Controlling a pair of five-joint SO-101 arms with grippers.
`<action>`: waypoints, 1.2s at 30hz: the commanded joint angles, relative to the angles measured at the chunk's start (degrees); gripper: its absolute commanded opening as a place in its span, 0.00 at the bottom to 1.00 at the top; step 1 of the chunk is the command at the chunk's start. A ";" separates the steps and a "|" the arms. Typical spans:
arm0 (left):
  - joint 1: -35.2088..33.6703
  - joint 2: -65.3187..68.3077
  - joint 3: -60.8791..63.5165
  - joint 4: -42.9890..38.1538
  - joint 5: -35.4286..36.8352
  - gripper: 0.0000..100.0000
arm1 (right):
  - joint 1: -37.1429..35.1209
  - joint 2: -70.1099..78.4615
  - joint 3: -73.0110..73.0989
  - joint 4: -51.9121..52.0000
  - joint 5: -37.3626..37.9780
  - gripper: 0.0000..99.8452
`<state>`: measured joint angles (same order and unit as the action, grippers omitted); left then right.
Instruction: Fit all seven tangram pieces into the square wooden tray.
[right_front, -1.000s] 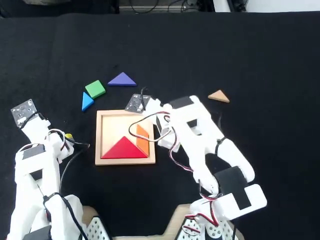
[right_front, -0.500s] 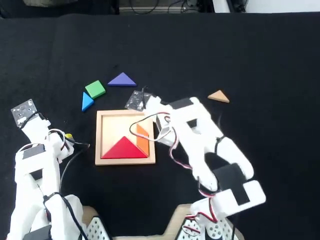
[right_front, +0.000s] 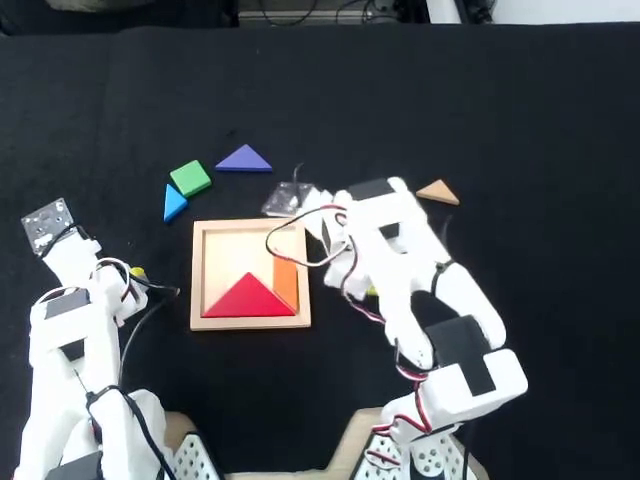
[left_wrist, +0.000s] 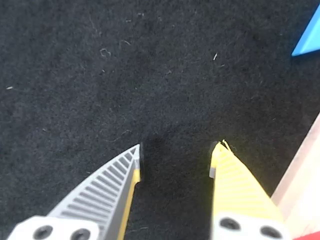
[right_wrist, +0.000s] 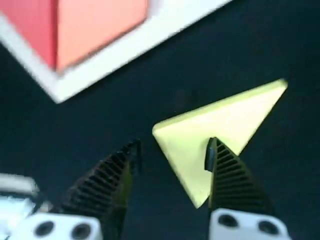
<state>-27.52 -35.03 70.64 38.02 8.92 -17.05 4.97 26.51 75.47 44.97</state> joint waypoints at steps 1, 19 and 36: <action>0.66 -0.97 -2.68 0.00 0.26 0.23 | -1.14 -1.89 -4.88 5.89 -2.55 0.20; 0.66 -0.97 -2.59 0.00 0.26 0.23 | -3.25 -37.49 12.35 -0.62 -24.88 0.21; 0.66 -0.97 -2.59 0.00 0.26 0.23 | -3.16 -37.49 20.53 -3.34 -16.70 0.37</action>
<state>-27.52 -35.03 70.64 38.02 8.92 -20.48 -31.25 47.25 72.84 26.42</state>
